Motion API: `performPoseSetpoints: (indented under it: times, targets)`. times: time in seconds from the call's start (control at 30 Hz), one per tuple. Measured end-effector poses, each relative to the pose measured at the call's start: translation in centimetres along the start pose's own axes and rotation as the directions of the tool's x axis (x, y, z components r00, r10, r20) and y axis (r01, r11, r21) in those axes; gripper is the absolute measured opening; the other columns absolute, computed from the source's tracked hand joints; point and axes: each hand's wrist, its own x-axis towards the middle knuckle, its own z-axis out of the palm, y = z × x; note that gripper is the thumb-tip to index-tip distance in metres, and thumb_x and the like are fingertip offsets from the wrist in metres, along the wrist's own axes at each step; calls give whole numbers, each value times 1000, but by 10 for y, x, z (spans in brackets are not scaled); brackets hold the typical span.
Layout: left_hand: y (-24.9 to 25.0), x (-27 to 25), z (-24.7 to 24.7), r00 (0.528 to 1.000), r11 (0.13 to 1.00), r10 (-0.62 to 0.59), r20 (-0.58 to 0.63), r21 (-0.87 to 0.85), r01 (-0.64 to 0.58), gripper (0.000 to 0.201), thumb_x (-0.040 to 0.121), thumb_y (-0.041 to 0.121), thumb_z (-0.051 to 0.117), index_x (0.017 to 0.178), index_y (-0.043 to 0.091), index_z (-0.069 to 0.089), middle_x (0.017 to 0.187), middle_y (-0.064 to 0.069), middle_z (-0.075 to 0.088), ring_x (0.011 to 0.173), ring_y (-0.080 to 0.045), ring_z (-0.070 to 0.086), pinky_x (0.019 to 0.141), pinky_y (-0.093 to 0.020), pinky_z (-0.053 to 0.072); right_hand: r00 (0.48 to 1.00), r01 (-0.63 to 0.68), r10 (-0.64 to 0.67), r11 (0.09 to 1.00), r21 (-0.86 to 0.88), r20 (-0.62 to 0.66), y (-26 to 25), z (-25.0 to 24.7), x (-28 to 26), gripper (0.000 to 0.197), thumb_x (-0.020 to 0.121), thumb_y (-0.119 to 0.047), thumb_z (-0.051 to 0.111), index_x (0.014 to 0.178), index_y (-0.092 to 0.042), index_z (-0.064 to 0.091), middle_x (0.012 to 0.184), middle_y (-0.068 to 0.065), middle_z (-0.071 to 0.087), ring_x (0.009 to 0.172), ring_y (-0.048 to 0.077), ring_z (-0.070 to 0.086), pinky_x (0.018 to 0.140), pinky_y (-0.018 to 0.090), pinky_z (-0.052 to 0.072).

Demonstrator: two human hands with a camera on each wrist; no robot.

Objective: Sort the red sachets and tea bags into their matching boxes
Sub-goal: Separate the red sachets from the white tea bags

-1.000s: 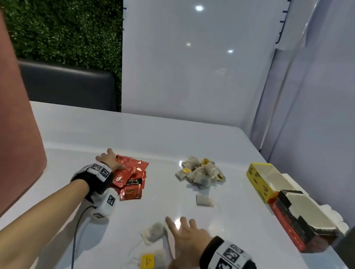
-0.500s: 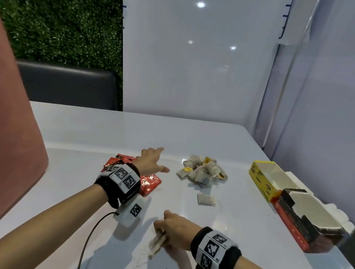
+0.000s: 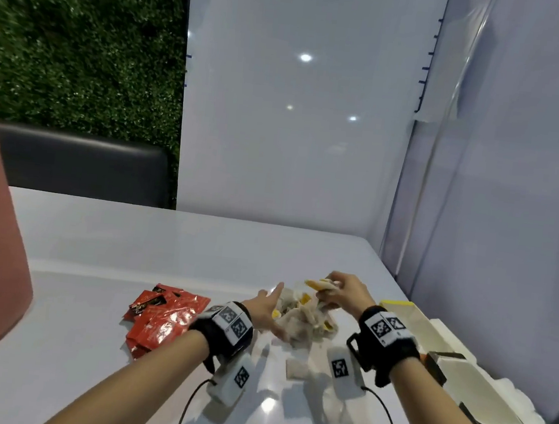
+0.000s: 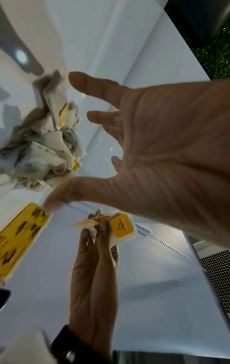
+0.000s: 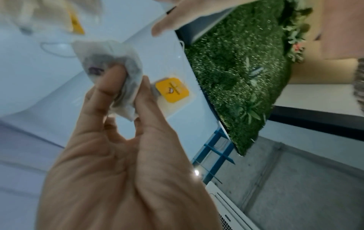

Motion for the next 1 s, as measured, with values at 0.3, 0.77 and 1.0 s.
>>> performPoseSetpoints:
  times: [0.3,0.77,1.0]
  targets:
    - [-48,-44,-13,977,988,33,-210,-137,-63,45,86,19,66,128,14,53,127,-9,56,114,-20,55,93,-26,44,988,-22,82,912,-410,129,0,26,53,34,83,-5,60,117,-4,55,106,14,55,93,28,60,76,28,52]
    - [-151,-44,-55,883,874,-464,-68,130,469,106,71,78,46,147,36,-14,154,-20,-18,142,-45,8,114,-58,17,807,469,-88,696,-544,584,-94,122,-13,48,87,-23,63,131,-13,45,132,13,50,122,28,46,99,37,37]
    - [-140,-29,-19,884,844,-463,-57,276,460,114,60,77,62,147,41,-2,156,-17,-14,142,-46,-2,112,-63,16,670,509,-47,756,-412,741,-77,121,-102,44,89,-28,59,130,-16,45,126,11,55,113,27,53,95,36,41]
